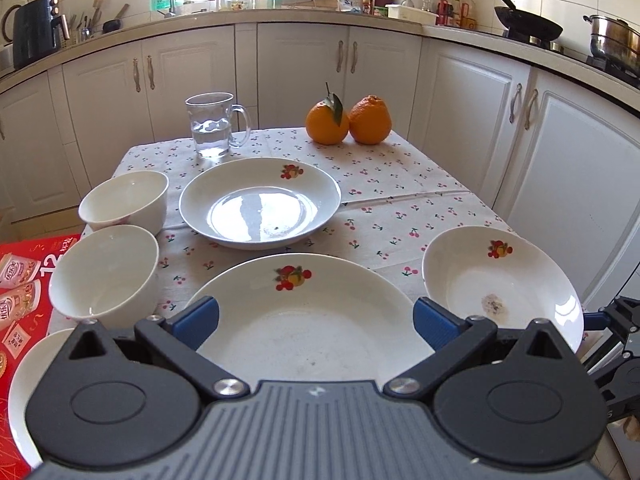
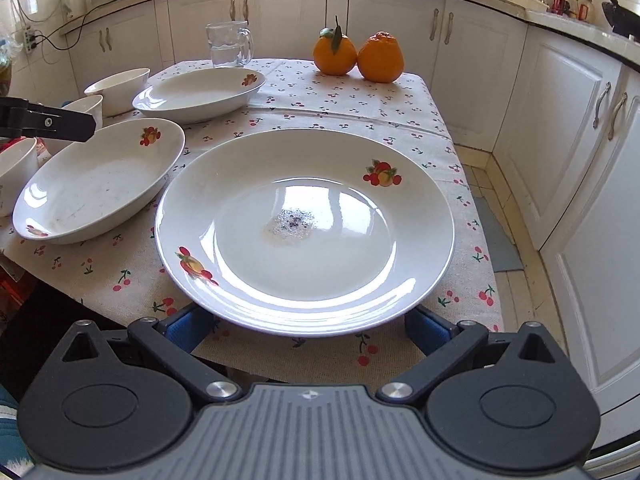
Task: Organize plates and bowls
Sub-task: 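Move the left tool to the stained white plate and grasp its rim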
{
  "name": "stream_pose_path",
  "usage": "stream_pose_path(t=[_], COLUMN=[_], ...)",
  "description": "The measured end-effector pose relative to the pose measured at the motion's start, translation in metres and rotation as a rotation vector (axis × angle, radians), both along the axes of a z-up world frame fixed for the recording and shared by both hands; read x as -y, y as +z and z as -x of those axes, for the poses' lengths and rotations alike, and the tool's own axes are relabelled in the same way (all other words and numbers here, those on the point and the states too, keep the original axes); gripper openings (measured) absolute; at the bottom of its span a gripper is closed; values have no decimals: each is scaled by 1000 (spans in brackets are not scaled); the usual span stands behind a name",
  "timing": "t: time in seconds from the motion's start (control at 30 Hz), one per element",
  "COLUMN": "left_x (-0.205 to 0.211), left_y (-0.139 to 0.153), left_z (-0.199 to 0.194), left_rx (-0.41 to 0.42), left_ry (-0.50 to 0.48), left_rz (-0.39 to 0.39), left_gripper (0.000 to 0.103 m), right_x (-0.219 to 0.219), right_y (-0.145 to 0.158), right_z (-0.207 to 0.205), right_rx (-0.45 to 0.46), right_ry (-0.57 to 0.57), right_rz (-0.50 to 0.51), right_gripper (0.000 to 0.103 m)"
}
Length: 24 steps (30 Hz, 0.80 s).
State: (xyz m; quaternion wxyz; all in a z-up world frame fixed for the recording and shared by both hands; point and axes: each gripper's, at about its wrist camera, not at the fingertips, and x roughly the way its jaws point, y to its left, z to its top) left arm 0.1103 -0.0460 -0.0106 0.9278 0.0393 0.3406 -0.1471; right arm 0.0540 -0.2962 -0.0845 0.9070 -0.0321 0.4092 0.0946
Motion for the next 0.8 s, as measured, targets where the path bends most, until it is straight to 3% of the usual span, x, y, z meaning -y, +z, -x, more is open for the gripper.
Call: stream_pose_path(t=[0.3, 0.5, 0.8], left_x=[34, 65, 120], left_y=[6, 9, -7], left_z=[-27, -49, -85], left_rx=[-50, -136, -284], left_ry=[-174, -340, -547], left_rz=[-38, -43, -97], left_gripper=[102, 102, 102], right_x=[7, 13, 20], right_y=[-4, -11, -15], right_z=[1, 10, 12], right_rx=[44, 136, 171], right_ry=[30, 74, 122], right_rz=[-9, -32, -48], right_gripper=[103, 103, 103])
